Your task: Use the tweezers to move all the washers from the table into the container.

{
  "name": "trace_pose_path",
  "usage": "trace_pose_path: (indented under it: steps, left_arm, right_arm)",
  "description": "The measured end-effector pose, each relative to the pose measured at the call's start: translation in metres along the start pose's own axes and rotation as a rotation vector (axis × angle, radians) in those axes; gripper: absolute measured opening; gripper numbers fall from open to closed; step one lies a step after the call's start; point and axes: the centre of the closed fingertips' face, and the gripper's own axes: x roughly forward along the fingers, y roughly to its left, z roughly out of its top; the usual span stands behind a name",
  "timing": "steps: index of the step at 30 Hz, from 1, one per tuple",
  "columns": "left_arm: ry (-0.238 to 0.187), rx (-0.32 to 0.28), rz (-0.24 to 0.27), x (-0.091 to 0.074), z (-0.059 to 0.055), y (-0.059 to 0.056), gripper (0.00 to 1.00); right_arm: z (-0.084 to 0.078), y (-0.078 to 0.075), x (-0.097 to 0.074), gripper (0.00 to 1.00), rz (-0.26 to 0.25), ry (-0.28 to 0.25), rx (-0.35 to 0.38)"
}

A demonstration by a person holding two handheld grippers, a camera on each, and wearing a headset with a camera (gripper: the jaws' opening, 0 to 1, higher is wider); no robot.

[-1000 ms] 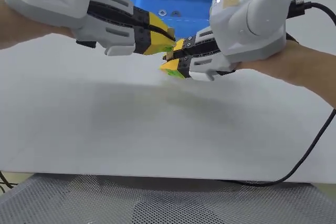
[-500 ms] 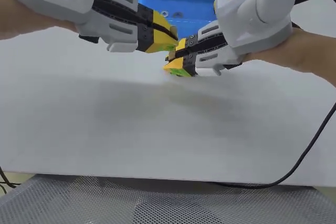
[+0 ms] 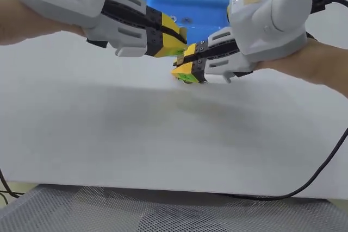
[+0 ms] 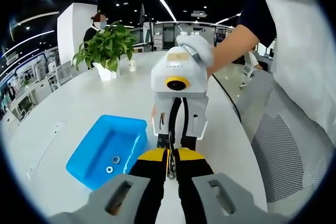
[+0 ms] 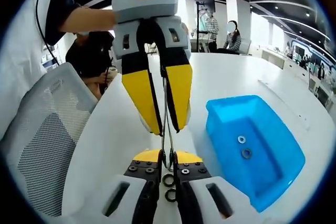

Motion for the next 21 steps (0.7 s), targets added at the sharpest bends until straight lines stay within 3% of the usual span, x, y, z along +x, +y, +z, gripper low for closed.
trace_pose_path:
  steps: [12,17,21]
  left_arm:
    - [-0.012,-0.009,0.020,-0.009,0.004,0.001,0.15]
    - [-0.025,-0.016,0.055,-0.021,0.005,0.002,0.15]
    - [-0.028,-0.026,0.095,-0.031,-0.001,0.011,0.15]
  right_arm:
    - [0.001,0.001,-0.002,0.09,-0.007,0.003,0.010]
    - [0.005,0.000,-0.009,0.09,-0.028,-0.001,0.032]
    - [0.010,0.001,-0.016,0.09,-0.045,-0.007,0.035]
